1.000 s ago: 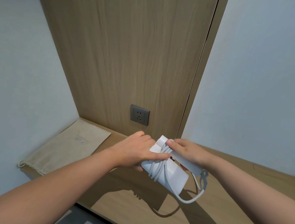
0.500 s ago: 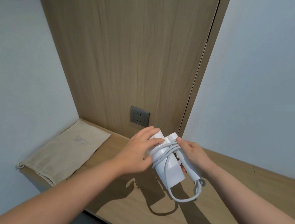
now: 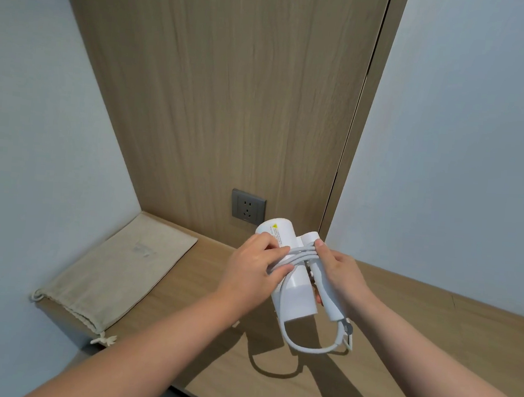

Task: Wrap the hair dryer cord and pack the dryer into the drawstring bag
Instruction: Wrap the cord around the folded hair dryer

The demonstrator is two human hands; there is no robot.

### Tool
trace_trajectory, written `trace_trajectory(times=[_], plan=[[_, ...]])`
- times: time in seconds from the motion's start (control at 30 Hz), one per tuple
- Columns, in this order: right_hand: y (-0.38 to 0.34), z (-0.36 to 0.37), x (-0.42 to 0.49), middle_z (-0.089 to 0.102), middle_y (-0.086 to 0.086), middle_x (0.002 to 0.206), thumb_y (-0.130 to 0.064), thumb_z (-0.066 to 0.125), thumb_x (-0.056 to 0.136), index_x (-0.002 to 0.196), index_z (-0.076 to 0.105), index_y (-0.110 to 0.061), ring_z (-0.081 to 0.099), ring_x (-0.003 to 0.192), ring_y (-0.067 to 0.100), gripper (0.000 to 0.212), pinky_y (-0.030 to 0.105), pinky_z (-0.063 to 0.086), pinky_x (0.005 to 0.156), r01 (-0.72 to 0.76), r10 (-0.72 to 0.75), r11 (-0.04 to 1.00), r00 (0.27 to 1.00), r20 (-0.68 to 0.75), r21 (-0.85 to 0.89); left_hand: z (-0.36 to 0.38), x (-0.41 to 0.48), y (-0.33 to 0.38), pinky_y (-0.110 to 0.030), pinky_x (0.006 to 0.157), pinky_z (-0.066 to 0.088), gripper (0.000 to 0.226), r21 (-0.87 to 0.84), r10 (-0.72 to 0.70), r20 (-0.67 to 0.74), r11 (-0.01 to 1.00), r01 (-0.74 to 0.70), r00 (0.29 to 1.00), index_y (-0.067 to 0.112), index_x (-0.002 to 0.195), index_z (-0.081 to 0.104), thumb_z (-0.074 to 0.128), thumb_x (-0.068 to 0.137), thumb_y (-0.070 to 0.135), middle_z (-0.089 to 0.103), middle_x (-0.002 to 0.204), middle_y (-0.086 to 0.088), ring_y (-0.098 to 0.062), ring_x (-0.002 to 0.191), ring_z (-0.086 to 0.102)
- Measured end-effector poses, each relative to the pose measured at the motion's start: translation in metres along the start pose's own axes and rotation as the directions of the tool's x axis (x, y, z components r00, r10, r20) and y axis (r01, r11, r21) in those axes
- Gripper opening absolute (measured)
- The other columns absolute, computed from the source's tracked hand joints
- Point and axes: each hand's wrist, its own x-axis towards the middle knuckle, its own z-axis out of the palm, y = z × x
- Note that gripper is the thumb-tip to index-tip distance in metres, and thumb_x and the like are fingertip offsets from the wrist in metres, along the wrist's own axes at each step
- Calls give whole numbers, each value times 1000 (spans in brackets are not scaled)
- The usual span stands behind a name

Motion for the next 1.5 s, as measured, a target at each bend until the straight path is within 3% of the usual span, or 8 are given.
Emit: trace_trajectory(times=[0.2,0.33,0.5,0.67,0.93,1.1,1.27,1.5], plan=[[1,0,0,68,5,84,-53,41,92,91,64,-16,66,71,18,44,24,54,55,44,-43,998,999,11,-47,4,-3,-3,-7,57,31,16,12,104,-63,995,-103,993,10,84,74,68,77,23,61,74,-1,-15,68,56],[3,-3,3,68,4,86,-56,41,91,91,65,-18,66,76,20,45,27,55,63,64,-54,986,996,69,-152,-3,-1,-17,-33,59,54,32,111,247,112,959,-260,962,13,94,68,54,85,41,63,87,-1,-17,80,57],[-11,-24,13,72,8,88,-61,43,88,91,69,-15,70,76,25,53,32,56,66,88,-24,958,973,231,-272,-23,14,-40,-42,101,39,67,242,519,439,718,-653,733,24,142,31,51,87,58,53,128,-11,-27,119,47],[-19,-30,19,72,2,91,-63,43,86,93,70,-20,69,82,19,52,28,56,71,144,-2,919,932,361,-366,-30,27,-44,-46,110,31,106,267,496,634,580,-770,593,34,149,9,77,69,53,40,145,-18,-32,133,39],[-20,-25,24,71,1,92,-73,39,79,92,69,-21,69,87,20,61,39,58,86,197,37,862,895,445,-468,-16,15,-36,-54,105,39,117,248,494,606,628,-738,624,35,147,-10,80,73,24,58,113,-16,-30,106,56],[-23,-26,31,70,4,101,-69,39,84,104,64,-22,70,88,21,57,35,59,79,90,195,868,843,502,-489,-14,11,-43,-31,67,52,111,164,519,542,706,-688,661,30,147,10,85,64,35,59,102,-9,-20,84,58],[0,-74,56,68,12,81,-58,60,79,108,63,-2,64,65,19,62,27,53,57,-121,176,984,765,620,-130,-18,1,-48,-38,60,52,108,125,375,503,860,-495,778,35,145,8,81,65,33,59,96,-9,-25,80,56],[55,-67,56,55,6,56,-16,83,63,78,67,-6,49,45,11,24,21,46,44,-350,91,846,839,537,403,-9,-10,-36,-35,89,47,103,-22,12,505,1000,-1,863,52,140,1,72,67,41,57,125,2,-22,109,55]])
